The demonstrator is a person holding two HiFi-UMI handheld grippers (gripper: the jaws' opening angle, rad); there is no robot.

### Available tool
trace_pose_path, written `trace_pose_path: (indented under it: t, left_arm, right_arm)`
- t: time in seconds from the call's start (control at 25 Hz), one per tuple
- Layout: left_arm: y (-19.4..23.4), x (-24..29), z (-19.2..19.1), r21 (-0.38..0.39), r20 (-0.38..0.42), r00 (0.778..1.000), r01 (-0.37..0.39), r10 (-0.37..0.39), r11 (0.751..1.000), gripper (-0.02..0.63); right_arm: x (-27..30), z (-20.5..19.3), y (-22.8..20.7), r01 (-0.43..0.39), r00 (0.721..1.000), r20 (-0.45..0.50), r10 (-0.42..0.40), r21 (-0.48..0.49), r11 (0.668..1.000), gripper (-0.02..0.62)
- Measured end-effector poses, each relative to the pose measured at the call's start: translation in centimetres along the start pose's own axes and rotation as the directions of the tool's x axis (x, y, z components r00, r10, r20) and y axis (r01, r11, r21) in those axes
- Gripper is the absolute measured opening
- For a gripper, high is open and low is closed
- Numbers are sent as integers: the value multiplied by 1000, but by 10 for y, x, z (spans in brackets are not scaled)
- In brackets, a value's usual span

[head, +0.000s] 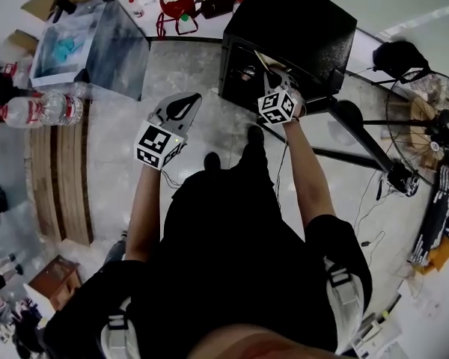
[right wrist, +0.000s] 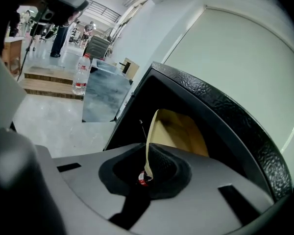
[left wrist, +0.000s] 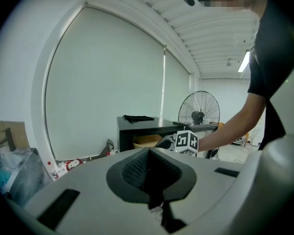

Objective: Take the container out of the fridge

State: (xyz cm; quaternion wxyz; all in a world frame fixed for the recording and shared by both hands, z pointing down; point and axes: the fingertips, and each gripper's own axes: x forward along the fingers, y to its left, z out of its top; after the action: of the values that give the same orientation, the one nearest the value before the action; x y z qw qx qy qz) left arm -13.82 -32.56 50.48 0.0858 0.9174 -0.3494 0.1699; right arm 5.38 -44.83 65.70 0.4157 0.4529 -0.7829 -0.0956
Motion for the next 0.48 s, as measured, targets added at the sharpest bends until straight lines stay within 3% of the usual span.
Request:
trace_pose_path:
  t: [0.48]
  left_arm:
    - [-20, -14, 0, 28, 11, 1000, 26, -26, 999, 17]
  right_arm:
    - [-24, -11, 18, -23, 999, -40, 26, 69, 997, 16]
